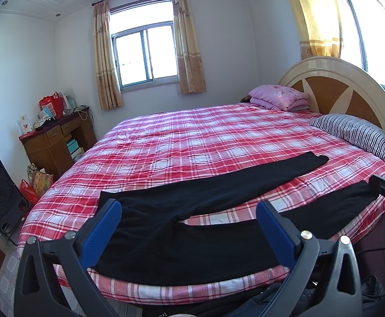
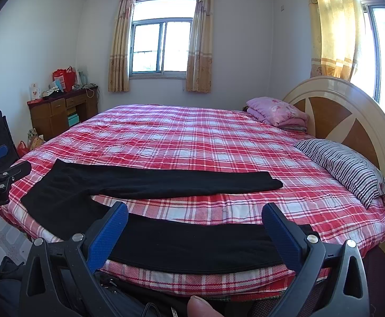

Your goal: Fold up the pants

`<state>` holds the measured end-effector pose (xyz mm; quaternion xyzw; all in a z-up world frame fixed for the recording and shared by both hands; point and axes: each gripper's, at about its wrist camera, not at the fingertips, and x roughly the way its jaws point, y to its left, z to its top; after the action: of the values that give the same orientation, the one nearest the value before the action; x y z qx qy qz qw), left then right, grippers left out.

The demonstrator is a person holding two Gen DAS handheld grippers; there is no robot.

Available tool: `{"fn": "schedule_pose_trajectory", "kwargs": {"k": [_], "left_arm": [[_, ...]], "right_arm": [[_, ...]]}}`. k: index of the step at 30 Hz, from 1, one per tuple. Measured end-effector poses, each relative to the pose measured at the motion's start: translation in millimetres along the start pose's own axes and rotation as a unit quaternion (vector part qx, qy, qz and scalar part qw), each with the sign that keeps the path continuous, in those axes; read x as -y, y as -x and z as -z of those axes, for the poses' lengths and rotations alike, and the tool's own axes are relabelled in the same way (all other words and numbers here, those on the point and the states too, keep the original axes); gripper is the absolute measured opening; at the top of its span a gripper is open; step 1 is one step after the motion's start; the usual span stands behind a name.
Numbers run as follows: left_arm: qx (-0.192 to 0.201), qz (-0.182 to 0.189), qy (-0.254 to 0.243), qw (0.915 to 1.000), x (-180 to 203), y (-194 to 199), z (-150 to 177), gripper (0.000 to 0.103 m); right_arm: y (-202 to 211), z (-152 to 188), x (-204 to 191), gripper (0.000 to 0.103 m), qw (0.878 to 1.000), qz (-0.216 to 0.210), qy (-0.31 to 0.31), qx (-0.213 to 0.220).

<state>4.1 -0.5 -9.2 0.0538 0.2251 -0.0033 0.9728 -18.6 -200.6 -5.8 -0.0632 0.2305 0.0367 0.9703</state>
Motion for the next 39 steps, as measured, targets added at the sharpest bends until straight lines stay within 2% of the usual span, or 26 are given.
{"fn": "schedule_pose_trajectory", "kwargs": {"k": [39], "left_arm": [[-0.018, -0.006, 0.001, 0.9998, -3.1, -8.7, 2.8, 0.103]], "right_arm": [[-9.6, 3.3, -3.8, 0.102, 1.000, 0.000, 0.006, -0.015]]}}
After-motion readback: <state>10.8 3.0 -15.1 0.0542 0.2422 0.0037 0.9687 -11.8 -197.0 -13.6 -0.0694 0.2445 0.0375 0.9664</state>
